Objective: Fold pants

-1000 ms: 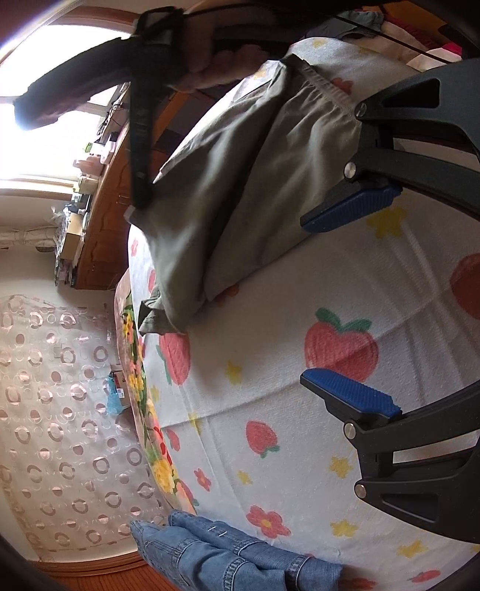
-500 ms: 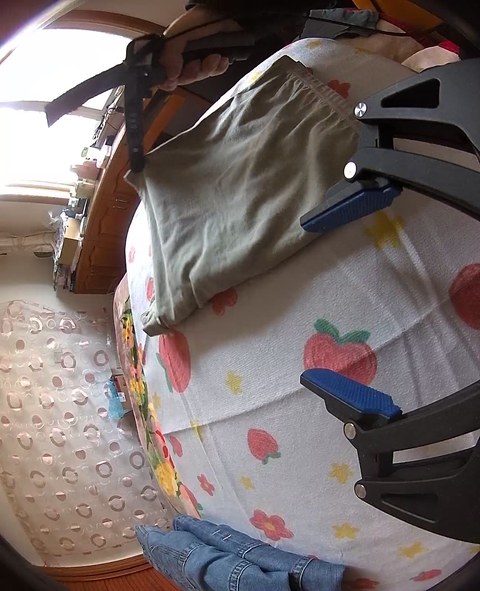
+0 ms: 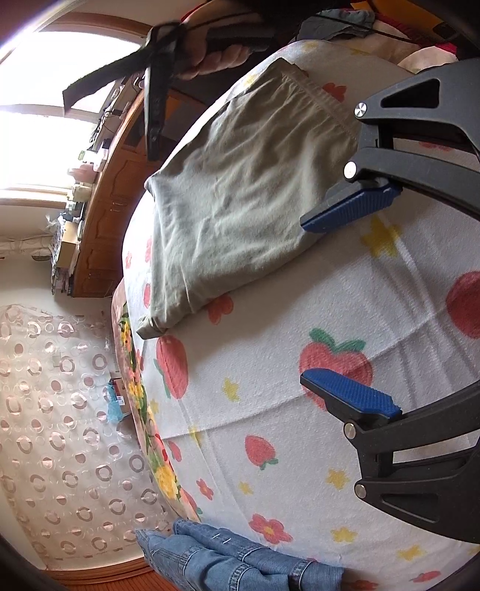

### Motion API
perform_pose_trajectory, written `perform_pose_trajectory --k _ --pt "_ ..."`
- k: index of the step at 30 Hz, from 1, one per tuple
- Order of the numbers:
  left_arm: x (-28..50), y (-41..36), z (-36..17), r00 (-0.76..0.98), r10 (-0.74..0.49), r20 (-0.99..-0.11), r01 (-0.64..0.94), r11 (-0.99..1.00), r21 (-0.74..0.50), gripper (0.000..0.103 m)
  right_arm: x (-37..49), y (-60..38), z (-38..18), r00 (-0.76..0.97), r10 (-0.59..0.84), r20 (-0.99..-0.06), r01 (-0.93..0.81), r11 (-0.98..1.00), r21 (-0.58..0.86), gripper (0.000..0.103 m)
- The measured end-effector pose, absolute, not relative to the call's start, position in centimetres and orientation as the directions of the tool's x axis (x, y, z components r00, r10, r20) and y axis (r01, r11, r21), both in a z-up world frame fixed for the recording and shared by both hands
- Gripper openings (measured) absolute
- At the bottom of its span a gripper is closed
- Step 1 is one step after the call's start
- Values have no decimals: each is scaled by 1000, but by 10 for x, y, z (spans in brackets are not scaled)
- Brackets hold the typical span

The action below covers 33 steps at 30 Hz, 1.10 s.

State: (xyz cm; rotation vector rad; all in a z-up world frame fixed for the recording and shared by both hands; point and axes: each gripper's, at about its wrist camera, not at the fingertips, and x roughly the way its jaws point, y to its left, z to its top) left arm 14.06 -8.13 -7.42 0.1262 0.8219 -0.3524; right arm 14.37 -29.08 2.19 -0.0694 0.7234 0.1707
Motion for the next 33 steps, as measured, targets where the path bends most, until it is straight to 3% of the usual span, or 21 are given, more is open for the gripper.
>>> perform_pose_trajectory --k 4,17,26,33 --pt "140 -84 -75 621 -260 -739 361 932 -25 77 106 -294 16 741 163 -652 -208 978 8 38" --pt "143 -91 -84 583 -252 -773 374 927 -20 77 42 -290 2 714 169 -680 -238 971 -9 41" --pt "143 -90 -85 581 -252 -774 365 931 -29 79 32 -288 -9 735 130 -666 -171 985 3 60" --pt "143 -90 -85 581 -253 -774 365 931 -30 79 24 -286 -12 739 140 -659 -168 986 21 60"
